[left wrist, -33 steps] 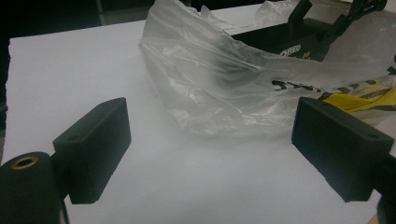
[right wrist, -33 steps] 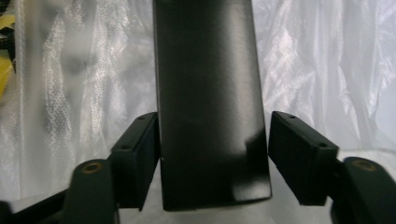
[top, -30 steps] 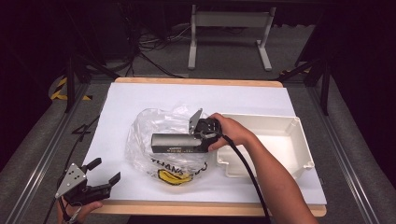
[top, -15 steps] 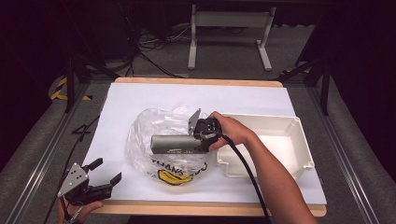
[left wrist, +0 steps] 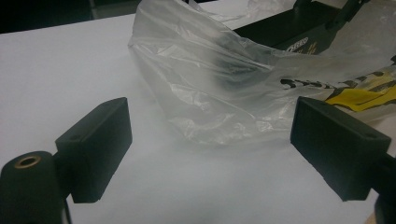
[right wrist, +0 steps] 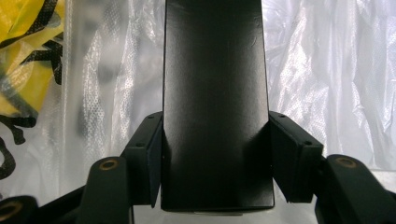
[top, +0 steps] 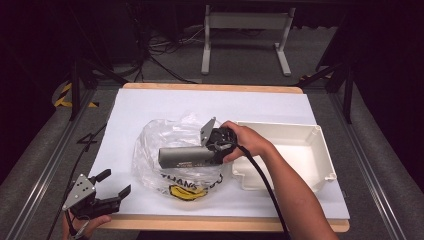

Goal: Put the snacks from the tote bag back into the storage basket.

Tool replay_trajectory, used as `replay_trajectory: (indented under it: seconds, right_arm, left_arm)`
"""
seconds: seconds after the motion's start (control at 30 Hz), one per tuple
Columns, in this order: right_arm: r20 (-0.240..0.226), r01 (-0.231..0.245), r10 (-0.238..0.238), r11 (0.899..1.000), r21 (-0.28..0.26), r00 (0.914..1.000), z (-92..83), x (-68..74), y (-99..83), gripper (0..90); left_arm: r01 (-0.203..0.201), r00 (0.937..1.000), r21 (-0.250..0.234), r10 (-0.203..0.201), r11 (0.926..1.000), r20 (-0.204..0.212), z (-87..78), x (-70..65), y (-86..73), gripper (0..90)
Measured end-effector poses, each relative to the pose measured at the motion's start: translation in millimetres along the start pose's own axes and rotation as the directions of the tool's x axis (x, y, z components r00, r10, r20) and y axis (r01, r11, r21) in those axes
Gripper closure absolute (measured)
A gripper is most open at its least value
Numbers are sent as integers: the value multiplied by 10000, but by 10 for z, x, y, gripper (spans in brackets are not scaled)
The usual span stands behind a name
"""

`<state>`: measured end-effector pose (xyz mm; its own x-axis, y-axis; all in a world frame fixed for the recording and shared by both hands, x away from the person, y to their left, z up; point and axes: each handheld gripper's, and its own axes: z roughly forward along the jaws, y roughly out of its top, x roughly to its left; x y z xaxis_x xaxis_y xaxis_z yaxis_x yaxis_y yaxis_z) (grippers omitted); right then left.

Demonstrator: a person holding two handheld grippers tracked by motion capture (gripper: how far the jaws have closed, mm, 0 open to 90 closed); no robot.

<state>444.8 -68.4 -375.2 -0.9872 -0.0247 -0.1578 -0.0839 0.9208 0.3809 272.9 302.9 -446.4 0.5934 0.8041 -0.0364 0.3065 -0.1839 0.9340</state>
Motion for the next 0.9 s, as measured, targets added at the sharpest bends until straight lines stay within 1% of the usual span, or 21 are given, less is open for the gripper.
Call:
replay_trajectory:
  seconds: [0.03,0.1,0.2,0.23,0.37,0.43,0.57,0.63,0.83,0.9]
  right_arm:
    - [72,-21,21,10000,-57,10000,-3,3,-2,431]
    - [28,45,-45,9999,-151,10000,-22,-2,-7,431]
    - [133,104,-100,9994,-329,9999,-67,-3,-14,431]
    - [175,63,-56,9991,-428,9998,-94,-2,-15,431]
    - [269,54,-35,9975,-703,9996,-184,4,-16,432]
    - [342,155,-127,9963,-844,9993,-225,9,-16,432]
    - [542,59,-4,9949,-1006,9985,-291,9,-15,432]
    - [535,47,12,9940,-1096,9986,-324,13,-19,432]
    - [765,179,-69,9893,-1445,9970,-447,23,-26,432]
    - [711,167,-55,9873,-1579,9975,-489,21,-31,432]
  left_arm:
    - [6,10000,17,-6,10000,8,-1,-1,-1,135]
    - [-24,10000,49,24,10000,15,-3,1,-2,135]
    - [-10,10000,15,10,10000,-4,-2,2,-4,135]
    - [-22,10000,74,22,10000,-13,-2,3,-2,135]
    - [-35,10000,64,35,10000,2,3,1,-3,135]
    - [-33,10000,70,33,10000,-3,4,1,-4,135]
    - [-67,10000,96,67,9999,18,7,4,-5,135]
    - [-55,10000,82,55,10000,12,6,1,-6,135]
    - [-41,10000,118,41,9999,-1,1,7,-5,135]
    - [-78,10000,121,78,9999,21,2,9,-6,135]
